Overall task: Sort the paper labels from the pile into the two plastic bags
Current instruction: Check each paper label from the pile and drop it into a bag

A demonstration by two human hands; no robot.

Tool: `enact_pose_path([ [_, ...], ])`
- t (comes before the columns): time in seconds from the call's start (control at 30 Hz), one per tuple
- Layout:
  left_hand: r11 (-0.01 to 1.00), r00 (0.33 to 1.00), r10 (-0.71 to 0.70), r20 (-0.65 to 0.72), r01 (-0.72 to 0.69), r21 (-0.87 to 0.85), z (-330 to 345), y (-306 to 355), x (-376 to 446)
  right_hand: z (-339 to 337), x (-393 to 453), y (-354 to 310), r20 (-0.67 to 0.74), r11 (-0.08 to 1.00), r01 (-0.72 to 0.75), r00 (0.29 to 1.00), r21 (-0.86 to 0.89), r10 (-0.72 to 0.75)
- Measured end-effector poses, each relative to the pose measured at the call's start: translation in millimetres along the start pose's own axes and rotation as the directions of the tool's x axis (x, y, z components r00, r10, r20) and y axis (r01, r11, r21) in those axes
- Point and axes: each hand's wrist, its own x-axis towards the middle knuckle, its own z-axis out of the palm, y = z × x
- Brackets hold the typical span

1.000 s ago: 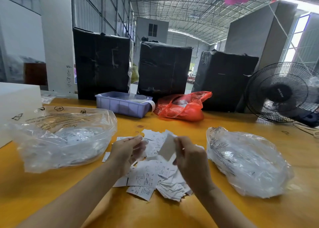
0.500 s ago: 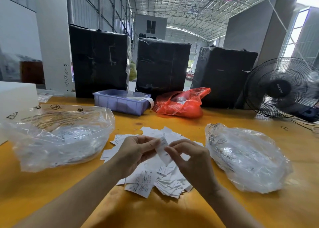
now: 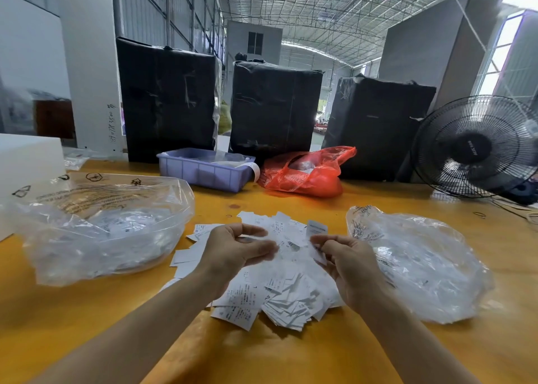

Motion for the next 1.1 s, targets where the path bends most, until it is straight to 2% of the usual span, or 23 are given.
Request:
enact_pose_path([
  [0.1, 0.989, 1.0, 0.022, 0.005, -0.022, 0.147, 1.6, -0.3, -1.0, 2.6, -1.2, 2.2, 0.043, 0.999, 0.047, 0.998, 0.006, -0.047],
  [0.23, 0.98, 0.999, 0.041, 0.019, -0.044, 0.196, 5.6, -1.8, -2.1, 5.4, -2.9, 9.5, 0.084, 0.958, 0.217, 0.975, -0.189, -0.204],
  [0.3, 0.992, 0.998, 0.055, -0.007, -0.054, 0.117, 6.9, -2.1, -1.8, 9.3, -5.7, 12.8, 0.183, 0.947, 0.229, 0.965, -0.227, -0.19],
  [0.43, 0.984, 0.998, 0.047, -0.048, -0.054, -0.172, 6.9, -0.5, -0.1, 16.5, -14.1, 20.3, 0.435, 0.942, 0.146, 0.9, -0.302, 0.0],
  [0.5, 0.978, 0.998, 0.048, -0.048, -0.057, -0.202, 8.0, 0.3, -0.5, 18.9, -17.3, 21.9, 0.448, 0.95, 0.126, 0.894, -0.284, 0.015],
  [0.57, 0.979, 0.998, 0.048, -0.05, -0.057, -0.197, 8.6, -0.8, -0.1, 18.9, -15.8, 20.2, 0.392, 0.984, 0.077, 0.92, -0.159, -0.009],
  [0.67, 0.994, 0.999, 0.047, -0.018, -0.048, -0.099, 6.5, -2.6, 0.7, 15.6, -11.7, 10.3, 0.272, 0.998, 0.046, 0.962, -0.036, -0.034],
  [0.77, 0.998, 0.996, 0.013, 0.087, -0.018, 0.059, 3.1, -3.4, 0.4, 12.4, -9.0, 6.1, 0.186, 0.969, 0.155, 0.975, -0.194, -0.119],
  [0.83, 0.983, 0.985, -0.028, 0.169, -0.003, 0.181, 2.7, -3.0, -1.2, 10.0, -9.4, 5.6, 0.229, 0.858, 0.301, 0.948, -0.416, -0.221],
  [0.9, 0.938, 0.98, -0.05, 0.194, -0.021, 0.347, 3.1, -3.5, -2.2, 9.6, -10.6, 7.1, 0.325, 0.72, 0.426, 0.901, -0.548, -0.286],
  [0.97, 0.898, 0.984, -0.057, 0.169, -0.023, 0.44, 2.8, -4.2, -3.0, 9.5, -10.7, 8.2, 0.383, 0.65, 0.496, 0.866, -0.576, -0.322],
  [1.1, 0.881, 0.98, -0.049, 0.193, -0.049, 0.471, -0.2, -6.1, -2.9, 9.2, -10.6, 7.8, 0.44, 0.603, 0.548, 0.833, -0.58, -0.334],
])
